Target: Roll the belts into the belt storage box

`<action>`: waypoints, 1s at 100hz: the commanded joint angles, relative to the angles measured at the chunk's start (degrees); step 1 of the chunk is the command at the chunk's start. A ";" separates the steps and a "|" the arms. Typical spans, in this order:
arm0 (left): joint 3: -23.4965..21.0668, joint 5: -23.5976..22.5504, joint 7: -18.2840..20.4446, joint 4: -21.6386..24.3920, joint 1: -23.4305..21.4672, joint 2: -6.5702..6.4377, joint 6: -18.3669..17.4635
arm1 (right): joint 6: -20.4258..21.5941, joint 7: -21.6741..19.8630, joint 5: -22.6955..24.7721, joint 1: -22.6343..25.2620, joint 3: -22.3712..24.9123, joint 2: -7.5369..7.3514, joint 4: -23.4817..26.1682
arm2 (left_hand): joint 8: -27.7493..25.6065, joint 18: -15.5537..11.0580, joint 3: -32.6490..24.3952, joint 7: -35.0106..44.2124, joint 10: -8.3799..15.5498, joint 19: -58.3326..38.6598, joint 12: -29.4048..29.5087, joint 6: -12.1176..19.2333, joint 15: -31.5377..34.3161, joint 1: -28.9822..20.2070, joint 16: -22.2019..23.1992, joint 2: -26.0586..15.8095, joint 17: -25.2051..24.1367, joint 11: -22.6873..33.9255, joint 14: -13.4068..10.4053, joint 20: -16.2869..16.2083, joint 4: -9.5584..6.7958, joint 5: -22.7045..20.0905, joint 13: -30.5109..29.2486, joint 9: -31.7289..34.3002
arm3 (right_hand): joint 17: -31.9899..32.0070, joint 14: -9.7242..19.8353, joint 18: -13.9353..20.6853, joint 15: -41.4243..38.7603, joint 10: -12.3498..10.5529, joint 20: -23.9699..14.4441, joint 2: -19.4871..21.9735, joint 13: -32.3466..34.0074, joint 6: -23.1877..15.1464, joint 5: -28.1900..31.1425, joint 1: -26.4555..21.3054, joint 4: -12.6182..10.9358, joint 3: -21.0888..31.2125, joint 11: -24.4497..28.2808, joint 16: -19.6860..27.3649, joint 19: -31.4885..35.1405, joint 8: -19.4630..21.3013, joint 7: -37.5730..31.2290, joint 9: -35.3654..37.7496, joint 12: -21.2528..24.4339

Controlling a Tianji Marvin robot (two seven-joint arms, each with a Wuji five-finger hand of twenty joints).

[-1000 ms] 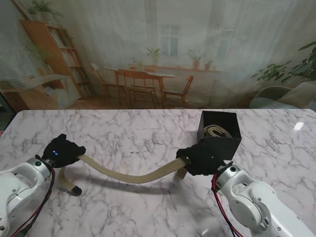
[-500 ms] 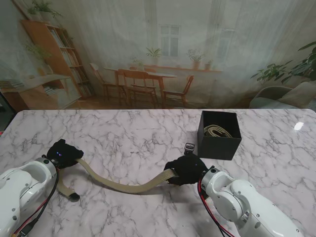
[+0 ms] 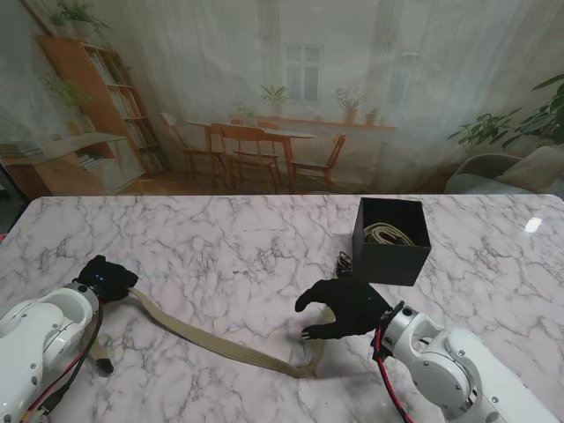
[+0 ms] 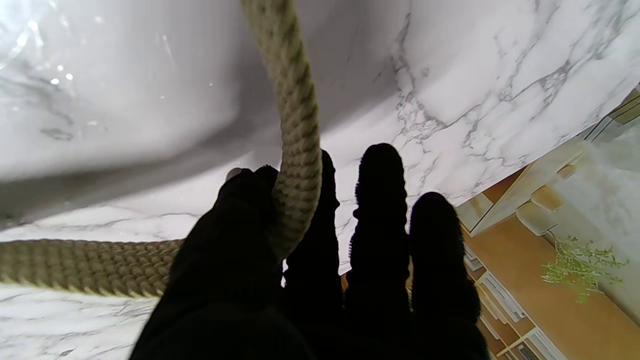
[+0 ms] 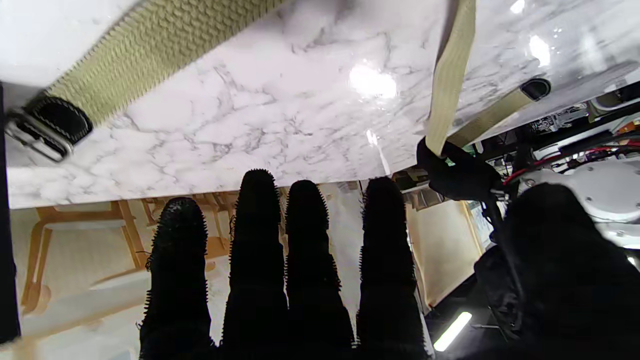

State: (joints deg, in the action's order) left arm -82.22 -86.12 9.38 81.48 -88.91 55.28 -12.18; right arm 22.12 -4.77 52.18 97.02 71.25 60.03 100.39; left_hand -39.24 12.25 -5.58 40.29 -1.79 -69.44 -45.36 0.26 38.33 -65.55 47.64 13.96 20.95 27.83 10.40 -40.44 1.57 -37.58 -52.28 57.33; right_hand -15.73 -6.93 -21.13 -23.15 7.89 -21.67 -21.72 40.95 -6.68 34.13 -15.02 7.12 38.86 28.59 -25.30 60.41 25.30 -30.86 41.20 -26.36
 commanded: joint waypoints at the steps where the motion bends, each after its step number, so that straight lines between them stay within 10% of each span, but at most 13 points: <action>1: 0.14 0.09 1.03 -0.53 0.33 -0.19 0.34 | 0.31 3.01 2.21 0.46 0.36 -0.11 0.40 | -0.12 0.14 -0.74 1.10 -0.16 0.61 -1.02 0.51 -0.78 -3.31 -0.22 -1.61 -0.81 -0.21 0.28 -0.41 -1.41 -1.50 0.64 0.10 | 1.41 -0.23 1.16 1.23 0.44 -0.87 -1.44 -2.53 -2.77 0.50 1.75 -1.28 -0.79 -0.89 1.35 -1.19 1.21 -0.11 -2.10 1.09; 31: -0.66 0.04 0.59 -0.20 0.02 -0.16 0.07 | 1.54 -6.69 8.90 -2.48 -0.18 -2.08 0.12 | -0.05 0.10 -0.56 1.19 -0.09 0.79 -1.00 0.44 -0.82 -3.29 -0.22 -1.63 -0.88 -0.21 0.28 -0.43 -1.41 -1.38 0.65 0.02 | 6.92 -1.96 2.50 13.02 2.50 1.04 -9.99 -13.09 -8.59 -10.21 -2.31 -1.58 10.02 -9.38 10.13 -10.16 -1.80 5.38 -14.16 9.19; 100: -1.28 1.19 -0.12 -0.53 -0.37 -0.06 -0.02 | 0.51 -7.61 10.72 -10.38 -11.83 -3.16 -9.17 | -0.03 0.24 -0.47 1.29 -0.04 1.02 -0.94 0.40 -0.85 -3.48 -0.23 -1.71 -1.16 -0.24 0.38 -0.52 -1.49 -1.29 0.80 -0.08 | 6.52 -1.82 2.99 13.10 1.50 3.00 -17.17 -13.79 -14.62 1.13 -6.11 -0.25 13.92 -8.36 12.53 -10.49 3.50 -5.99 -15.30 13.05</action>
State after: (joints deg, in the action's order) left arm -83.73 -84.99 8.32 80.97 -89.26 55.21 -12.22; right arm 23.10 -13.17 62.18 87.16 60.18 56.92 92.69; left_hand -39.24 12.25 -5.47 40.31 -1.78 -68.68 -45.39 0.30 38.30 -65.56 47.64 13.96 20.40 27.83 10.35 -40.44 1.57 -37.58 -51.64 57.33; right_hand -9.12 -8.33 -19.09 -11.24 9.89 -19.65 -36.01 27.02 -18.57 32.74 -19.81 6.72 50.87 19.70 -14.31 49.75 26.80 -34.67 26.43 -13.97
